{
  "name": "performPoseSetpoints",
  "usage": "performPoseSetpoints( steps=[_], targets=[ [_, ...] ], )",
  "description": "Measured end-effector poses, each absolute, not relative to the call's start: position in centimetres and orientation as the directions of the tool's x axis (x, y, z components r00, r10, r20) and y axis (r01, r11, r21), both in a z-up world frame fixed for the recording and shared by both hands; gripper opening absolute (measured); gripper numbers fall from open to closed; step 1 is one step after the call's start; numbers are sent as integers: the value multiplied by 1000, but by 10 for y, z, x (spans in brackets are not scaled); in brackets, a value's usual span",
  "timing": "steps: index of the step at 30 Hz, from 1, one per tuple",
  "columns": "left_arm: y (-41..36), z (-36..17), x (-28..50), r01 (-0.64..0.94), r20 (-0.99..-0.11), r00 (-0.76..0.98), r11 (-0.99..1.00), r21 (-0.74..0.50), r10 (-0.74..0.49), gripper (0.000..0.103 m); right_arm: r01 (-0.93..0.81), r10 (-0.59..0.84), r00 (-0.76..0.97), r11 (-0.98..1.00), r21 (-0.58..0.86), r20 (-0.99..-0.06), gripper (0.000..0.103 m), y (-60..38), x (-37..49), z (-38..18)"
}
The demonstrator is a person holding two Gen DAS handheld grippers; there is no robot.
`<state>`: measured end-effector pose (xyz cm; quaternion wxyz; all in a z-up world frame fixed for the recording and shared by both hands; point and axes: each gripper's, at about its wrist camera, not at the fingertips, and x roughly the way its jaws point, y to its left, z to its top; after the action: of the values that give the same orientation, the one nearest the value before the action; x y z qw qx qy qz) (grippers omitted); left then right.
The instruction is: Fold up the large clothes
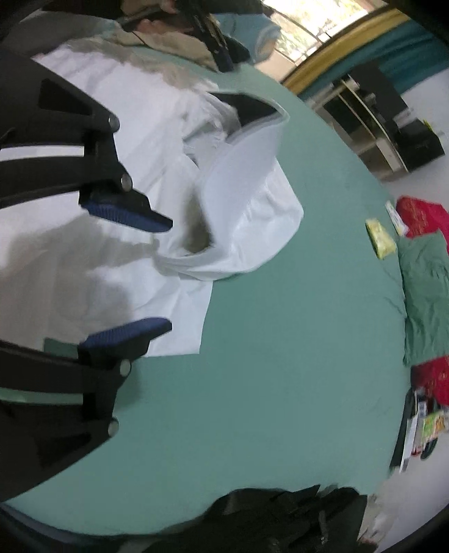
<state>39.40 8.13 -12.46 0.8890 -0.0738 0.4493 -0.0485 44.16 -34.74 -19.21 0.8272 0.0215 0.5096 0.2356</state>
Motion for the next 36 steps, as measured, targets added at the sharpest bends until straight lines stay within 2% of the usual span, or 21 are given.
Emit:
performPoseSetpoints(
  steps=[5, 8, 11, 15, 18, 22, 25, 26, 27, 29, 30, 31, 32, 33, 36],
  targets=[
    [92, -114, 414, 8, -755, 632, 976, -219, -175, 40, -352, 498, 351, 855, 381, -793, 59, -363, 455, -187],
    [91, -114, 442, 1, -705, 674, 954, -300, -222, 48, -319, 566, 345, 821, 474, -749, 60, -364, 472, -192],
    [76, -123, 470, 11, -687, 693, 956, -294, -219, 53, -281, 627, 345, 779, 560, -699, 60, -356, 495, -199],
    [53, -157, 493, 88, -762, 581, 952, -293, -288, 53, -289, 740, 214, 671, 683, -637, 60, -329, 513, -228],
    [31, -180, 482, 241, -814, 493, 947, -211, -307, 53, -307, 769, 87, 625, 717, -633, 60, -308, 510, -252],
    [28, -196, 466, 347, -854, 413, 922, -173, -316, 53, -370, 797, 56, 576, 729, -601, 60, -300, 500, -247],
    [34, -197, 465, 381, -859, 373, 902, -202, -350, 57, -515, 738, 67, 602, 610, -671, 59, -283, 483, -234],
    [34, -198, 466, 387, -863, 360, 898, -208, -355, 59, -564, 718, 71, 602, 566, -692, 50, -275, 475, -231],
    [33, -198, 466, 396, -865, 353, 894, -208, -357, 60, -619, 680, 77, 606, 499, -729, 30, -265, 466, -228],
    [31, -198, 468, 415, -872, 340, 889, -196, -352, 61, -679, 617, 103, 617, 398, -780, 22, -249, 458, -226],
    [29, -198, 470, 422, -876, 334, 886, -192, -349, 61, -700, 605, 116, 612, 367, -788, 13, -246, 455, -224],
    [27, -197, 469, 430, -877, 329, 883, -190, -349, 61, -721, 593, 140, 610, 329, -793, 12, -241, 451, -218],
    [23, -196, 469, 444, -883, 324, 879, -175, -339, 56, -736, 575, 178, 617, 280, -798, 10, -234, 449, -212],
    [18, -194, 469, 463, -884, 326, 872, -159, -334, 22, -743, 554, 232, 632, 221, -800, 10, -228, 448, -205],
    [9, -178, 474, 438, -853, 445, 897, -60, -274, 16, -718, 445, 461, 695, -28, -768, 9, -213, 450, -187]
  ],
)
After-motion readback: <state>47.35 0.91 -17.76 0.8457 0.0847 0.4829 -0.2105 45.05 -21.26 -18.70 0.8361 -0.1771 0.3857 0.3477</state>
